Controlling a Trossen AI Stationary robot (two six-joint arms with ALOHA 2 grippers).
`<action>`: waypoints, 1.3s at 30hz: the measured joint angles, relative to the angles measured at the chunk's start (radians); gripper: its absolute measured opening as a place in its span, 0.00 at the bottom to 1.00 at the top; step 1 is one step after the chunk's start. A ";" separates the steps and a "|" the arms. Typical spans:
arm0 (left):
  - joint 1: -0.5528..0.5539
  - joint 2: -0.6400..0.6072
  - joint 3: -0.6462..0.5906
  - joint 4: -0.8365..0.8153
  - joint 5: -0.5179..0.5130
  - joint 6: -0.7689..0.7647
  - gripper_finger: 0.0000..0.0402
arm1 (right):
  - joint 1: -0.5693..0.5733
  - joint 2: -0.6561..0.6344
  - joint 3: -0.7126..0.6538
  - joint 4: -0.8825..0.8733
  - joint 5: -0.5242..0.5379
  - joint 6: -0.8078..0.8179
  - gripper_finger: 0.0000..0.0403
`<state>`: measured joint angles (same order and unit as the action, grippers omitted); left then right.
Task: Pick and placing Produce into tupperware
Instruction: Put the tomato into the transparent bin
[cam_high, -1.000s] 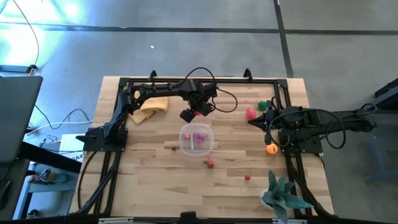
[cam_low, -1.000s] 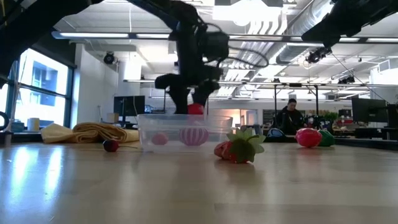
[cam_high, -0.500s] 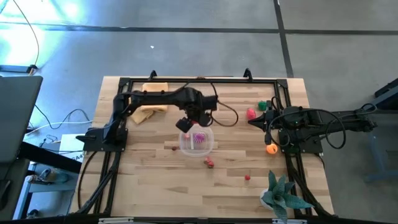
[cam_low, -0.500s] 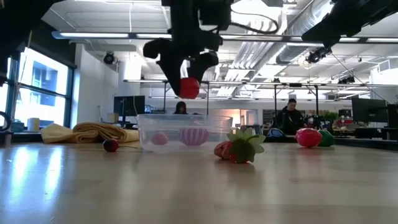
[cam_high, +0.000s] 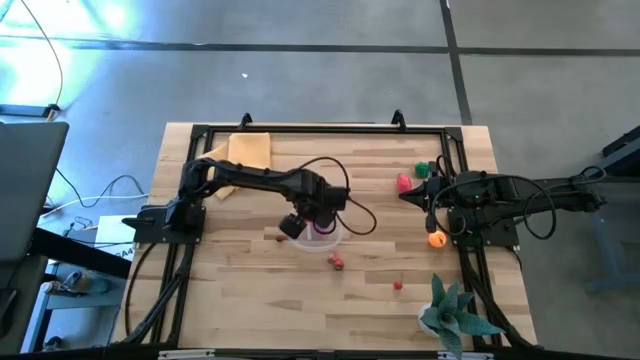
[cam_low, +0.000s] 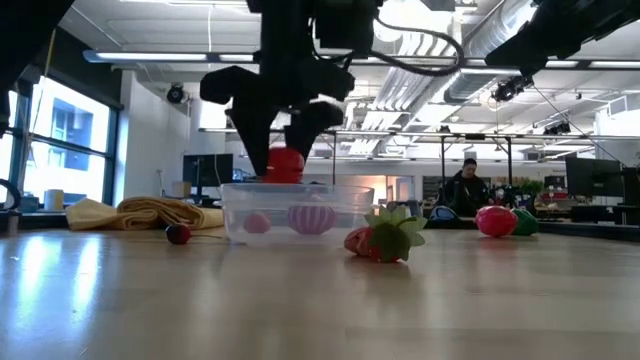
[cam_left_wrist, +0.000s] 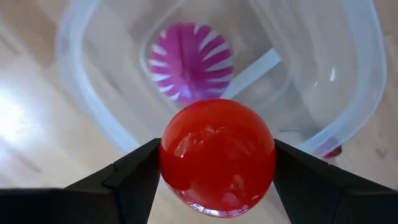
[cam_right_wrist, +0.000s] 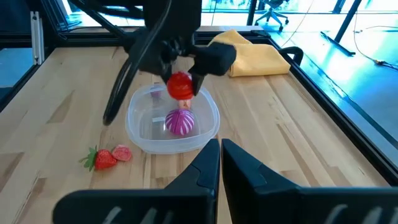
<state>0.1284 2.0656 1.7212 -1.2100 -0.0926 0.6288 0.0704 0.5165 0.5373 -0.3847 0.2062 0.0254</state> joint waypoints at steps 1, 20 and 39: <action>0.000 0.000 -0.010 0.007 0.007 -0.009 0.68 | 0.000 0.000 0.000 0.000 0.000 0.000 0.02; -0.037 -0.037 -0.183 0.167 0.058 -0.088 0.65 | 0.000 0.000 0.000 0.000 0.000 0.000 0.02; -0.037 -0.037 -0.185 0.182 0.044 -0.077 0.72 | 0.000 0.000 0.000 0.000 0.000 0.000 0.02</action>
<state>0.0914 2.0285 1.5360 -1.0282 -0.0487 0.5521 0.0704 0.5163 0.5373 -0.3847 0.2066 0.0254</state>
